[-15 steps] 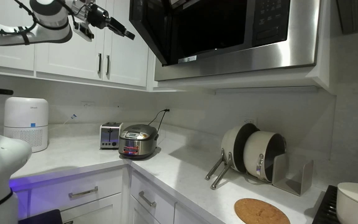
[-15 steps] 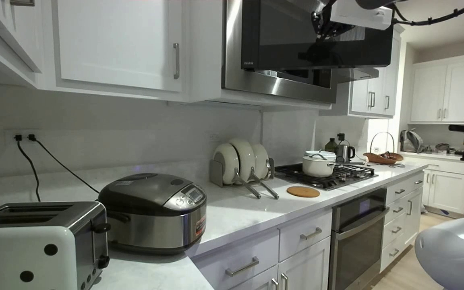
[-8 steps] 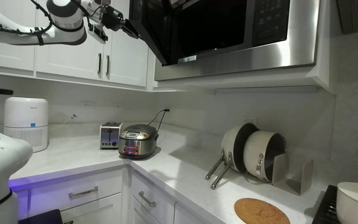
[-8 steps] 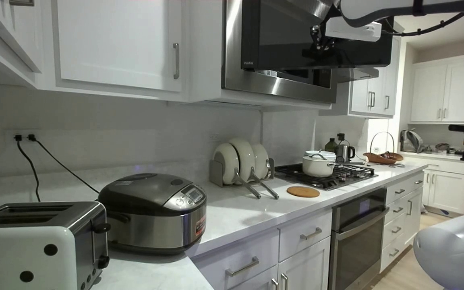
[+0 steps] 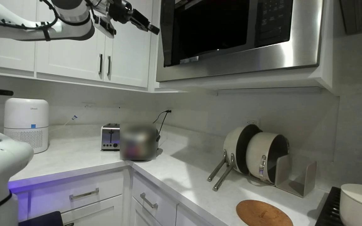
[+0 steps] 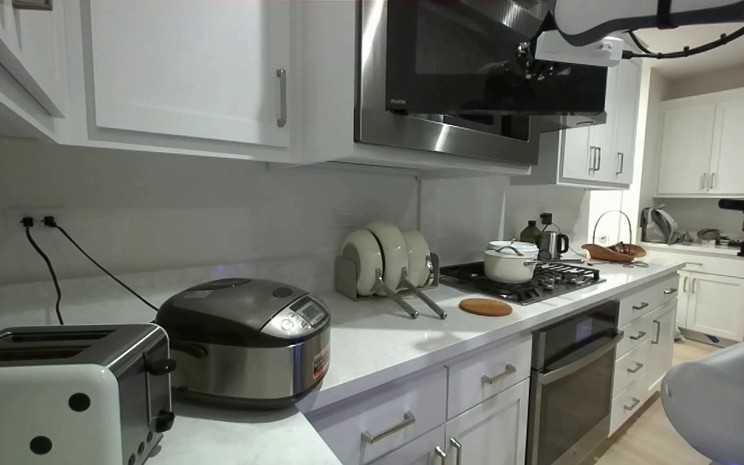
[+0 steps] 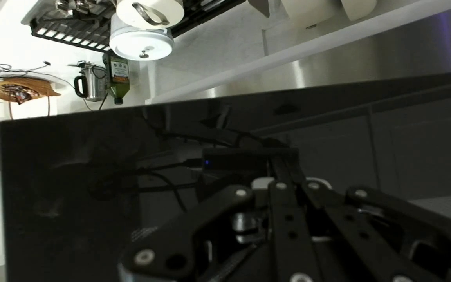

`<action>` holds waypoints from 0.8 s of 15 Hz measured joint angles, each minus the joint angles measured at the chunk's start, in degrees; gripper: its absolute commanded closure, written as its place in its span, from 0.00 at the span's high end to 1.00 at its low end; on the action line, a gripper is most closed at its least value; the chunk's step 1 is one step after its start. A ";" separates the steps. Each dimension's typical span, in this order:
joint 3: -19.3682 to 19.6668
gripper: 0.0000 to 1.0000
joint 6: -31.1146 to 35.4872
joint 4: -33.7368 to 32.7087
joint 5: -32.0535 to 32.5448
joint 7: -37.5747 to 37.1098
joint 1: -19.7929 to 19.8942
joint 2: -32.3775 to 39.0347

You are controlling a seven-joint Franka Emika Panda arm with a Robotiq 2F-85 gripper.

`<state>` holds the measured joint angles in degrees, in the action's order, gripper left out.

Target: Close the door of the microwave

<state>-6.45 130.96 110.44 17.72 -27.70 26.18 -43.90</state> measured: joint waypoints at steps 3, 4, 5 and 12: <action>1.60 0.00 0.09 -0.48 0.03 0.03 -0.04 0.62; 2.16 0.00 0.10 -0.54 0.03 0.09 -0.23 0.78; 2.76 0.00 0.19 -0.58 0.01 0.18 -0.50 0.95; 10.96 0.00 2.53 -0.84 -5.13 9.42 -8.37 1.82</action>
<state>4.51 133.49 109.60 12.59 -18.28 17.82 -42.09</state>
